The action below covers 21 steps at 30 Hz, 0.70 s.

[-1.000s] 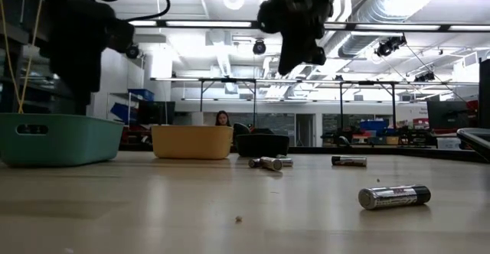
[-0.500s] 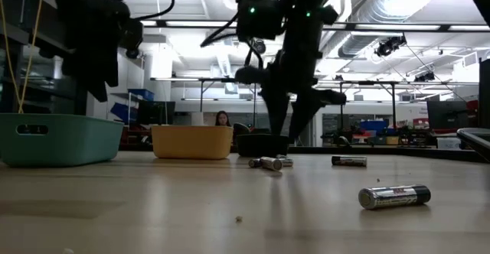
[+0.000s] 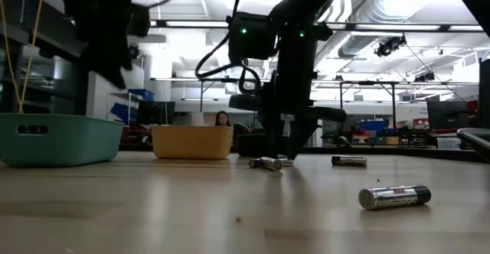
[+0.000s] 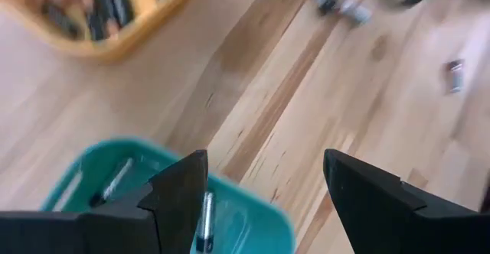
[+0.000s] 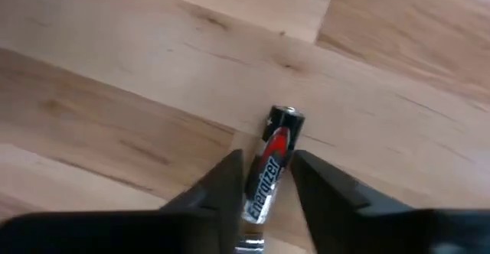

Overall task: Sort batteries
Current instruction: Put the silver battery into the green bin

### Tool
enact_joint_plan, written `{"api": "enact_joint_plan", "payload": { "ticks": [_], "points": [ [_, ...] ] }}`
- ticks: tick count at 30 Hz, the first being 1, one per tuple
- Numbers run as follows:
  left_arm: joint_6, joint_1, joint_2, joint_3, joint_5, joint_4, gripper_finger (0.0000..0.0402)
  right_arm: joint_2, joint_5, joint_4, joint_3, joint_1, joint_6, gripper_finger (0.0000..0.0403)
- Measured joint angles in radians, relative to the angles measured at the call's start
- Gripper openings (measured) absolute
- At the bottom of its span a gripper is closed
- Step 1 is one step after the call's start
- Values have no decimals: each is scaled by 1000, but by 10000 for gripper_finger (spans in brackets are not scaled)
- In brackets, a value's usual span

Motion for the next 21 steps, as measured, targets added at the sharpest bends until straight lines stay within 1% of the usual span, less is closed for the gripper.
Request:
{"api": "enact_joint_plan", "payload": {
  "ticks": [2,3,4,5,8,11,13,15,17,18,21],
  "points": [
    [43,11,-32,26,-3,32,255,-20,17,-12,-3,-5,-9,50],
    [67,17,-50,42,-11,46,255,-28,23,-6,-3,-7,-29,30],
    [88,21,-73,58,-28,59,255,-41,35,5,-6,-9,-55,22],
    [106,27,-94,73,-53,68,255,-50,64,29,-9,-10,-89,23],
    [164,43,-161,114,-163,98,255,-80,71,122,18,-17,-187,32],
    [213,58,-226,132,-282,133,255,-86,-16,298,80,2,-300,22],
    [228,67,-265,132,-334,168,255,-71,-57,420,105,19,-354,19],
    [229,78,-299,132,-371,185,255,-50,-84,555,137,25,-400,19],
    [225,84,-330,133,-386,214,255,-25,-111,641,179,21,-420,19],
    [222,88,-340,133,-391,214,255,-8,-127,669,202,20,-425,19],
    [215,95,-359,132,-397,229,255,64,-167,665,285,14,-442,24]
  ]
}}
